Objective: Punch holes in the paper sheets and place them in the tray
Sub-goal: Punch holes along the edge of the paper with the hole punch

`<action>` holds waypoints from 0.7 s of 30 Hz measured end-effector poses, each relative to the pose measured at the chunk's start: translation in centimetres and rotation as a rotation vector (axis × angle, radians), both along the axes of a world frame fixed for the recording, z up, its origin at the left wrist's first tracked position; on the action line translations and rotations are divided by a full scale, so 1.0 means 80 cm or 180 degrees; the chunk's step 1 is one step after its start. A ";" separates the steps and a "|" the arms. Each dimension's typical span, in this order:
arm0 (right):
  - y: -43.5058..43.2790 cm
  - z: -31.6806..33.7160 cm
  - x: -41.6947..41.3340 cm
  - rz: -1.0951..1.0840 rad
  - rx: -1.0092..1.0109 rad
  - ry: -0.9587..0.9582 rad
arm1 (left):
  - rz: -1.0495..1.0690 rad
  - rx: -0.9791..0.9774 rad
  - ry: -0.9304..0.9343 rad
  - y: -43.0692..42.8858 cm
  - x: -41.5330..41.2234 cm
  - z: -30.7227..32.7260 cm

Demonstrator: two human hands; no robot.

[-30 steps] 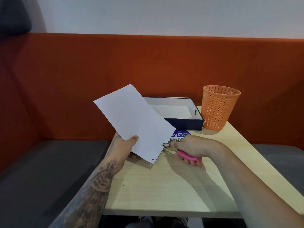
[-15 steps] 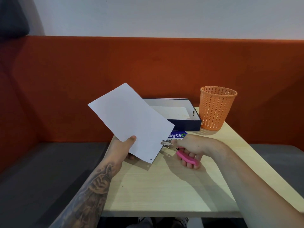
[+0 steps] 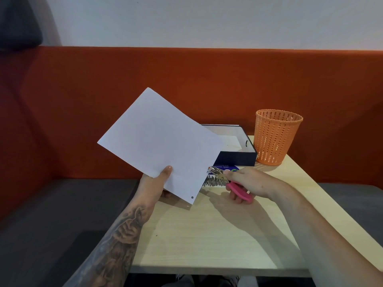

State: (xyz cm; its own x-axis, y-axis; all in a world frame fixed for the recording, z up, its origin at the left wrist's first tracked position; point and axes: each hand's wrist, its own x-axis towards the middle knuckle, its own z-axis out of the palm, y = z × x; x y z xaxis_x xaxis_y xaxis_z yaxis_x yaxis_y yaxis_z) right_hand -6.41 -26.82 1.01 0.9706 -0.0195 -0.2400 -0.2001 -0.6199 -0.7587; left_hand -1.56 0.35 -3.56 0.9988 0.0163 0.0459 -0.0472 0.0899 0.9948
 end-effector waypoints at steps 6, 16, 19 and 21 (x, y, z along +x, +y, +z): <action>-0.013 -0.008 -0.007 -0.0024 -0.0427 -0.0292 | 0.0240 -0.0206 -0.0135 0.000 -0.003 0.007; -0.044 -0.045 -0.019 -0.0041 -0.1573 -0.0870 | 0.0124 -0.0147 -0.0186 -0.002 -0.012 0.015; -0.047 -0.042 -0.013 -0.0006 -0.1686 -0.0711 | 0.0070 -0.0117 -0.0124 -0.004 -0.013 0.016; -0.045 -0.035 -0.006 -0.0033 -0.1438 -0.0794 | 0.0045 -0.0119 -0.0093 -0.005 -0.014 0.019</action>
State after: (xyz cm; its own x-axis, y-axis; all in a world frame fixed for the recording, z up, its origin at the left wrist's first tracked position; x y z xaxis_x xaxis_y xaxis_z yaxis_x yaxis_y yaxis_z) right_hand -6.92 -30.43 -1.75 0.9964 -0.0775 0.0334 -0.0549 -0.8959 -0.4410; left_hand -2.71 -0.05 -2.05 0.9967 0.0325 0.0740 -0.0776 0.1260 0.9890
